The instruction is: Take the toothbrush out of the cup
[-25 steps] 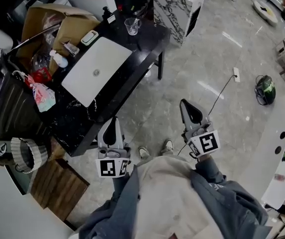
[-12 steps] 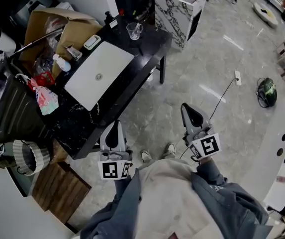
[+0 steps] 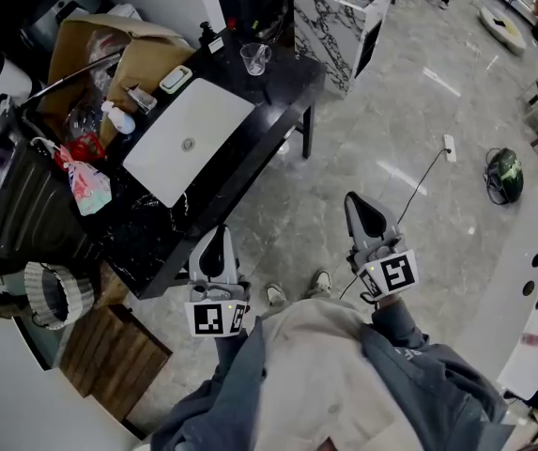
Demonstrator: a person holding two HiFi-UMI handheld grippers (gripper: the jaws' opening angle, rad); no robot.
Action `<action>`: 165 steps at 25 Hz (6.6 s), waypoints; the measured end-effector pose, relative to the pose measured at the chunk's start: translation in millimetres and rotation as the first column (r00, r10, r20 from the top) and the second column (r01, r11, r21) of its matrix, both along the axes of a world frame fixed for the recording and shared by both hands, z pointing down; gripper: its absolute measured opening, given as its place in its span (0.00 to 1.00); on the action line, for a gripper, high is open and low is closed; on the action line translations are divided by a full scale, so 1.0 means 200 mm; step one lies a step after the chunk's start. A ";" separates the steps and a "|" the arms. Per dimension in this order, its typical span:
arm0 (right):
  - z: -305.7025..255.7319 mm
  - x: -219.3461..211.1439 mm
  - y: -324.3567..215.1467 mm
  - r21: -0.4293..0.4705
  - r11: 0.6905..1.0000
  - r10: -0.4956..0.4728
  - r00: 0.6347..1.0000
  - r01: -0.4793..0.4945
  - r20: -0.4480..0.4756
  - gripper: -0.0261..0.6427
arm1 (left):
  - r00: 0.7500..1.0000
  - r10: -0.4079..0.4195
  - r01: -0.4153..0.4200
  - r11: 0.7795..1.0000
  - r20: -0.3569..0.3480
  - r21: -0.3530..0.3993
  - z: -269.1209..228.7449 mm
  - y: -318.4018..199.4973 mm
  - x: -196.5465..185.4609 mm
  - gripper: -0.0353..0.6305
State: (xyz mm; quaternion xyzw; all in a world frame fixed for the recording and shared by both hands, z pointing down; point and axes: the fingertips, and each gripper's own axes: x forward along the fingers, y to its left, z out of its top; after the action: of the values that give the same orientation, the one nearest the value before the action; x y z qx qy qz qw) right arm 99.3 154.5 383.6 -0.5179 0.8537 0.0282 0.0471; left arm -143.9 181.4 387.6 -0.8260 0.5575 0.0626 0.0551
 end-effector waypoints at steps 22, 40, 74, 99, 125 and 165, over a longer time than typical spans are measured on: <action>-0.02 0.04 -0.01 0.016 1.000 0.018 1.000 -0.018 0.005 0.05 | 0.999 -0.033 0.033 0.999 -0.010 0.032 -0.05 -0.01 -0.04 0.52; -0.05 0.15 -0.12 0.018 0.998 -0.052 0.999 0.052 -0.010 0.05 | 0.996 -0.088 0.087 0.995 0.014 0.043 -0.06 -0.12 0.05 0.52; -0.08 0.01 -1.24 0.050 0.995 -0.083 0.996 0.084 -0.023 0.05 | 0.996 -0.087 0.087 0.996 0.019 0.020 0.00 -1.17 -0.02 0.52; -0.14 -0.25 -1.99 0.022 0.999 -0.043 0.998 0.044 -0.052 0.05 | 0.996 0.086 -0.085 0.996 0.027 -0.027 -0.02 -1.96 -0.02 0.52; -0.12 -0.17 -2.28 0.035 0.992 -0.122 0.993 0.122 -0.001 0.05 | 0.993 0.053 -0.049 0.998 0.102 -0.045 0.04 -2.22 0.19 0.52; -0.08 -0.16 -2.43 0.029 0.992 -0.122 0.993 0.122 -0.006 0.05 | 0.825 0.221 -0.192 0.975 0.520 -0.109 0.55 -2.77 0.62 0.31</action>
State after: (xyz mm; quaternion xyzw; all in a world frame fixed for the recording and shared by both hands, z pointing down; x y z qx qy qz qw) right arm 67.7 -331.8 367.8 -0.4639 0.8834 0.0388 0.0545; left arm -20.6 -373.1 498.2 -0.8677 0.4296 -0.1760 0.1776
